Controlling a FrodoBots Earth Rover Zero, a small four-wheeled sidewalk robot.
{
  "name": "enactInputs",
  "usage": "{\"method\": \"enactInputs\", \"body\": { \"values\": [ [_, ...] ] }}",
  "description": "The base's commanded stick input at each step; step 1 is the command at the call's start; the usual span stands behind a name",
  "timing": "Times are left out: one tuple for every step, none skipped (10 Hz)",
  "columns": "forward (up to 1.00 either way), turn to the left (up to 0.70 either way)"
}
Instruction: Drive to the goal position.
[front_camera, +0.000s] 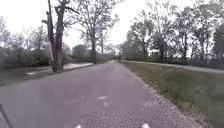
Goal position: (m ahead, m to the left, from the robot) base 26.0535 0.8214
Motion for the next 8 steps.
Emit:
{"method": "enactInputs", "body": {
  "values": [
    [0.7,0.0],
    [0.7,0.0],
    [0.7,0.0],
    [0.84,0.0],
    [0.85,-0.01],
    [0.85,-0.19],
    [0.85,-0.34],
    [0.85,-0.26]
  ]
}}
